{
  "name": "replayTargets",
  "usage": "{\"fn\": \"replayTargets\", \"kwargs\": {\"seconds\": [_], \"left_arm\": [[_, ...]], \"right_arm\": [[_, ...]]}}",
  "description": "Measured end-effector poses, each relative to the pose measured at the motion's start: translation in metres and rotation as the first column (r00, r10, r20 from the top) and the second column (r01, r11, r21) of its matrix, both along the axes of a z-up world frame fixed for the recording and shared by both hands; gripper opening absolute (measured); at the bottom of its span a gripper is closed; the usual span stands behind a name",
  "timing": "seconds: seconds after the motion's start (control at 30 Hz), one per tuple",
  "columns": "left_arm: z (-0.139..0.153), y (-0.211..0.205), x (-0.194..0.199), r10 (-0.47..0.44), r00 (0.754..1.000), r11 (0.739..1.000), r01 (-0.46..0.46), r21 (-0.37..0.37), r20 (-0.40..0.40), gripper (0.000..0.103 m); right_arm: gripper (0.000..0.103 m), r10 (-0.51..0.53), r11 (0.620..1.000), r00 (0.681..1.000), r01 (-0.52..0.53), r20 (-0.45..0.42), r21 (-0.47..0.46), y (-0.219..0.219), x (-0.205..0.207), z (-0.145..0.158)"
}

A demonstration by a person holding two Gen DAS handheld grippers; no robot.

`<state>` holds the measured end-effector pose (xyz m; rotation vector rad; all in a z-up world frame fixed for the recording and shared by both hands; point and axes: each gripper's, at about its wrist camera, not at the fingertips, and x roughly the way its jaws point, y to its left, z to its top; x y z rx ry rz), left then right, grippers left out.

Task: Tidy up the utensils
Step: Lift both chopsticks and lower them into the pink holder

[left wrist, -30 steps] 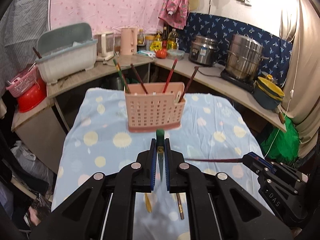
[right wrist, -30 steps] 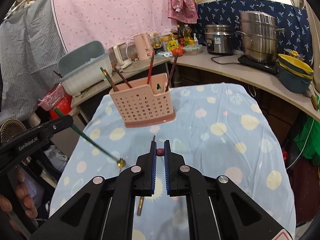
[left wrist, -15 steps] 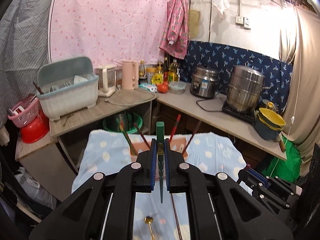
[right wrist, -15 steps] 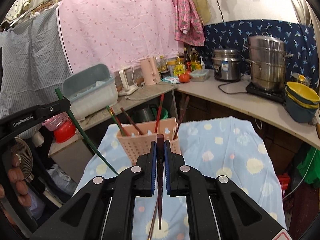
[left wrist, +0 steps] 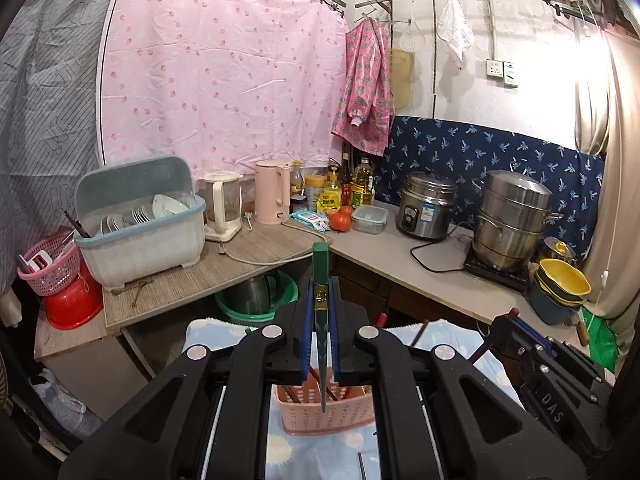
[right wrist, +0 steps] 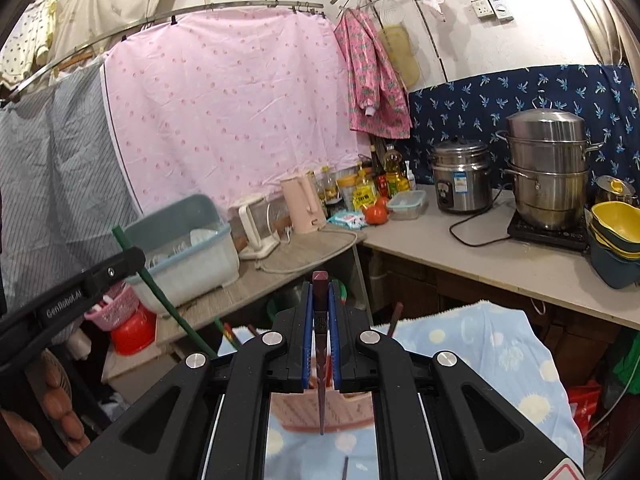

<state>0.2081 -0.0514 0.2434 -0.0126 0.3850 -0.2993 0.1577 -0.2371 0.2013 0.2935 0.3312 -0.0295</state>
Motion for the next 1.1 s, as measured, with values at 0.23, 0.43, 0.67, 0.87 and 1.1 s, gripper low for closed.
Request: {"fn": "replayTargets", "kwargs": {"seconds": [0.23, 0.43, 0.67, 0.87, 1.1], "left_arm": [[-0.007, 0.008, 0.031, 0.028, 1.0, 1.0, -0.028, -0.002, -0.002, 0.007], [-0.033, 0.009, 0.054, 0.033, 0.999, 0.999, -0.033, 0.009, -0.038, 0.007], [-0.059, 0.004, 0.073, 0.035, 0.997, 0.999, -0.033, 0.03, -0.072, 0.007], [-0.079, 0.001, 0.082, 0.031, 0.993, 0.999, -0.027, 0.038, -0.11, 0.007], [-0.106, -0.001, 0.086, 0.028, 0.986, 0.998, -0.019, 0.053, -0.165, 0.007]], "right_arm": [[0.007, -0.028, 1.0, 0.998, 0.028, 0.049, -0.004, 0.007, 0.031, 0.011], [0.007, -0.032, 0.999, 0.999, 0.032, 0.022, -0.007, 0.015, 0.059, -0.008], [0.007, -0.041, 0.999, 0.999, 0.041, -0.021, -0.031, 0.02, 0.086, -0.034], [0.007, -0.026, 0.998, 0.996, 0.022, -0.082, -0.052, 0.028, 0.096, -0.061], [0.007, -0.004, 0.999, 0.99, -0.004, -0.144, -0.052, 0.032, 0.095, -0.089]]}}
